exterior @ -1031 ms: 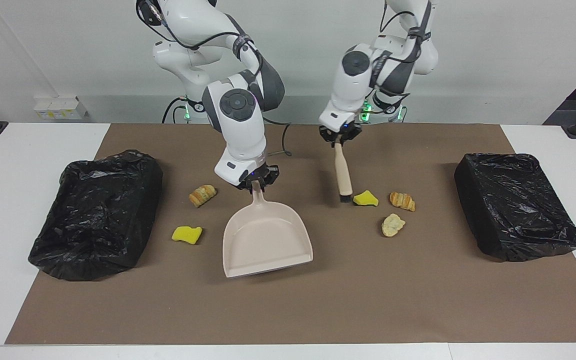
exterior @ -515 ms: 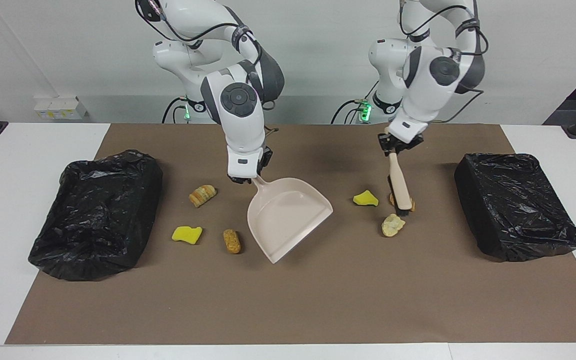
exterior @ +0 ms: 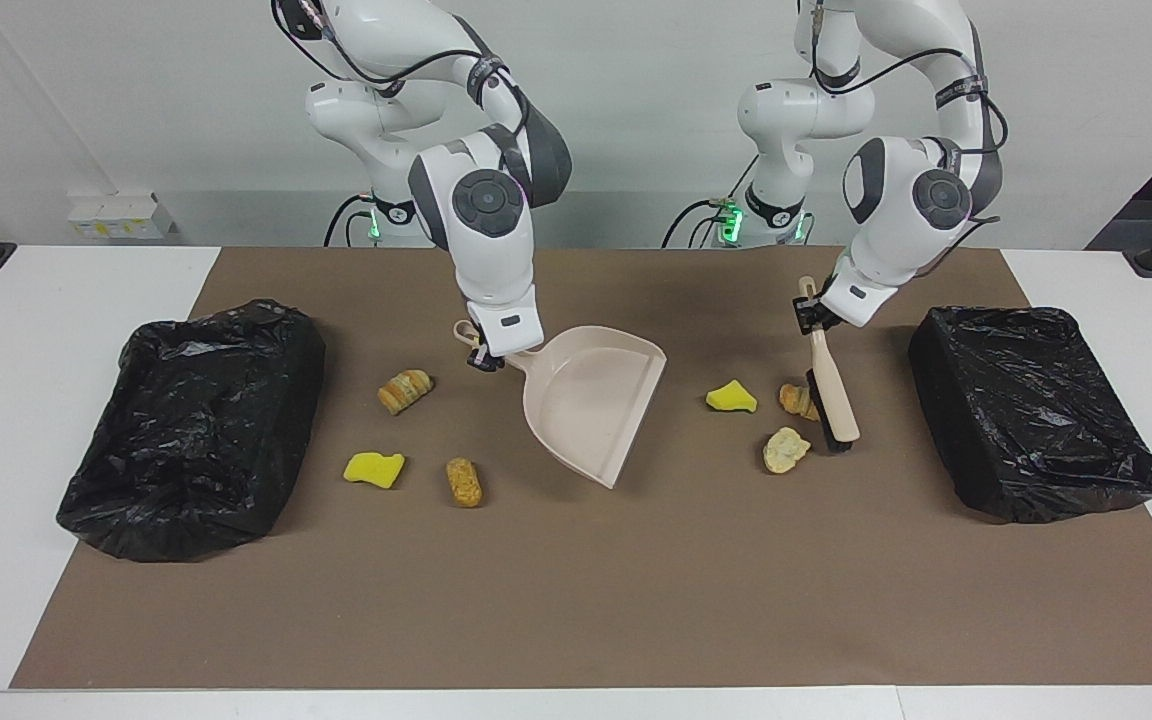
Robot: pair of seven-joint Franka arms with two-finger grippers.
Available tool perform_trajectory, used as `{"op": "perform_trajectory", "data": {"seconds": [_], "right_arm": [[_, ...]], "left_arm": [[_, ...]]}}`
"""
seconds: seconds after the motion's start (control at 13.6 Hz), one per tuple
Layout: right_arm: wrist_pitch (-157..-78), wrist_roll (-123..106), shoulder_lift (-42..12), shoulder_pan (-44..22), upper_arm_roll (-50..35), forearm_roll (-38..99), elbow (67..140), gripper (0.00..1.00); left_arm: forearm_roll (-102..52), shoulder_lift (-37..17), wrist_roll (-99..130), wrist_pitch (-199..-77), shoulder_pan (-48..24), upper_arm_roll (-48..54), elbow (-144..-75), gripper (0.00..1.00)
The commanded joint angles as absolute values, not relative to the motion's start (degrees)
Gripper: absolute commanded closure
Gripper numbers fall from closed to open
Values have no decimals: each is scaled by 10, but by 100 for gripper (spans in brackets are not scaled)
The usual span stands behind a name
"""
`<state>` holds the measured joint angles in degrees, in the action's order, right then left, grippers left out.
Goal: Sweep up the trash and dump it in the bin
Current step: 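Lift the brush with the left gripper while the right gripper places the dustpan, then sweep bread and sponge pieces toward the dustpan with the left gripper's brush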
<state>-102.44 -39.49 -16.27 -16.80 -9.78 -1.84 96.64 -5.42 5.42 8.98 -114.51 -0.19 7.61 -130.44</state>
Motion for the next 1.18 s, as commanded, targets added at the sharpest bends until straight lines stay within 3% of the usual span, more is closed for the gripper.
{"op": "perform_trajectory", "data": {"seconds": [0.0, 0.29, 0.66, 1.1], "right_arm": [[-1076, -450, -124, -174, -99, -28, 1035, 100], [-1132, -468, -136, -204, -99, -67, 1077, 100], [-1135, -461, -158, -221, -99, -123, 1074, 100], [-1150, -438, -172, -234, -99, -129, 1070, 100]], "left_arm": [[-49, 46, 86, -1186, 18, 83, -1314, 100], [-48, 50, 83, -1233, 16, 84, -1366, 100], [-49, 60, 32, -1250, -1, 87, -1389, 100], [-107, 57, 47, -1231, -82, 87, -1403, 100]]}}
